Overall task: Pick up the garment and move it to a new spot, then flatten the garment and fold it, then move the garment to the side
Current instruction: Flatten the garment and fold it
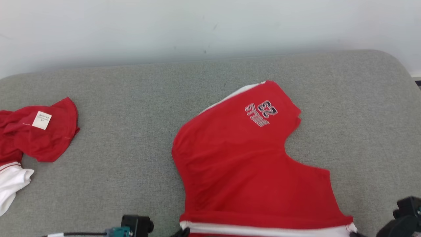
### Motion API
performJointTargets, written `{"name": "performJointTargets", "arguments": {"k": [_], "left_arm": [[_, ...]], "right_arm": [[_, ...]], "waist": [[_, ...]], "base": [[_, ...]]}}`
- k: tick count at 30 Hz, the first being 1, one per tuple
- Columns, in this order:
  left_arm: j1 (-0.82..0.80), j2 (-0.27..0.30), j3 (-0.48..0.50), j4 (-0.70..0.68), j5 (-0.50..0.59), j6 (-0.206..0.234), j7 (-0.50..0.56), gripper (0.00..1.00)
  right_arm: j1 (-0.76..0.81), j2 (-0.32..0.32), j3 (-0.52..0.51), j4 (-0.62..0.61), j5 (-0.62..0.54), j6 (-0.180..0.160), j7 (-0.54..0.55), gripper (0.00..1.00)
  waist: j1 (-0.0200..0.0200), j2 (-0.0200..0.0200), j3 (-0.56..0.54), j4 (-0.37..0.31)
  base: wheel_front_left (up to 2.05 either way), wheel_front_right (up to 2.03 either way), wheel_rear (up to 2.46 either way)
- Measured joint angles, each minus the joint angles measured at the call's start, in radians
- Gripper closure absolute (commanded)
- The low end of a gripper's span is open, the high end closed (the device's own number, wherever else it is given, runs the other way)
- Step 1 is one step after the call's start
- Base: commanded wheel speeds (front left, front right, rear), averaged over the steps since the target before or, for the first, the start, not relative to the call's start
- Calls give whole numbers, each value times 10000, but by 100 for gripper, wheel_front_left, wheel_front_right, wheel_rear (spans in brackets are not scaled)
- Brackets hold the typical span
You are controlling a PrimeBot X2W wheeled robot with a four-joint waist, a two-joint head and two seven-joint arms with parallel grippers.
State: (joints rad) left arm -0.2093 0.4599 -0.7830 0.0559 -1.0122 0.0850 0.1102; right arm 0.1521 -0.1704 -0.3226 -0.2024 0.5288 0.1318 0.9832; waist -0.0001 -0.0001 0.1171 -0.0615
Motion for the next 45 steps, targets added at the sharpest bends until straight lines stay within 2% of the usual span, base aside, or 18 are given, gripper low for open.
{"name": "performJointTargets", "arguments": {"k": [6, 11, 15, 19, 24, 29, 34, 39, 45], "left_arm": [[633, 318, -476, -303, -21, 257, 617, 100], [967, 531, -616, -750, -184, 384, 880, 100], [1009, 334, -209, -1181, -316, 382, 303, 100], [688, 71, 146, -1193, -431, 382, -6, 100], [-142, -422, 502, -903, -466, 278, -251, 100], [-1203, -1083, 892, -38, -508, 203, -566, 100], [-2131, -1626, 1139, 784, -522, 205, -757, 100], [-2901, -2219, 1141, 1609, -393, 203, -999, 100], [-3463, -2702, 1151, 2288, -268, 201, -1306, 100]], "right_arm": [[695, 623, -880, -420, -422, 0, 1565, 100], [980, 871, -1233, -1298, -422, 0, 2219, 100], [532, 652, -995, -2048, -360, 0, 1310, 100], [-331, -332, -255, -1937, -397, 0, 107, 100], [-1998, -1601, 978, -725, -395, 0, -1501, 100], [-4333, -2422, 2439, 1254, -453, 0, -3141, 100], [-6099, -2844, 3607, 2836, -523, 0, -4094, 100], [-7609, -3250, 4610, 4270, -1081, 0, -5242, 100], [-8863, -3409, 5175, 5992, -1417, 0, -6094, 100]], "waist": [[0, 0, -130, 31], [0, 0, -229, 88], [0, 1, -225, 146], [1, 1, -119, 216], [2, 1, 97, 361], [3, 1, 463, 609], [4, 2, 916, 862], [4, 2, 1418, 1164], [4, 3, 1886, 1639]], "base": [[0, 0, 0], [0, 0, 0], [0, 0, 0], [0, 0, 0], [0, 0, 0], [0, 0, 0], [0, 0, 0], [0, 0, 0], [0, 0, 0]]}}
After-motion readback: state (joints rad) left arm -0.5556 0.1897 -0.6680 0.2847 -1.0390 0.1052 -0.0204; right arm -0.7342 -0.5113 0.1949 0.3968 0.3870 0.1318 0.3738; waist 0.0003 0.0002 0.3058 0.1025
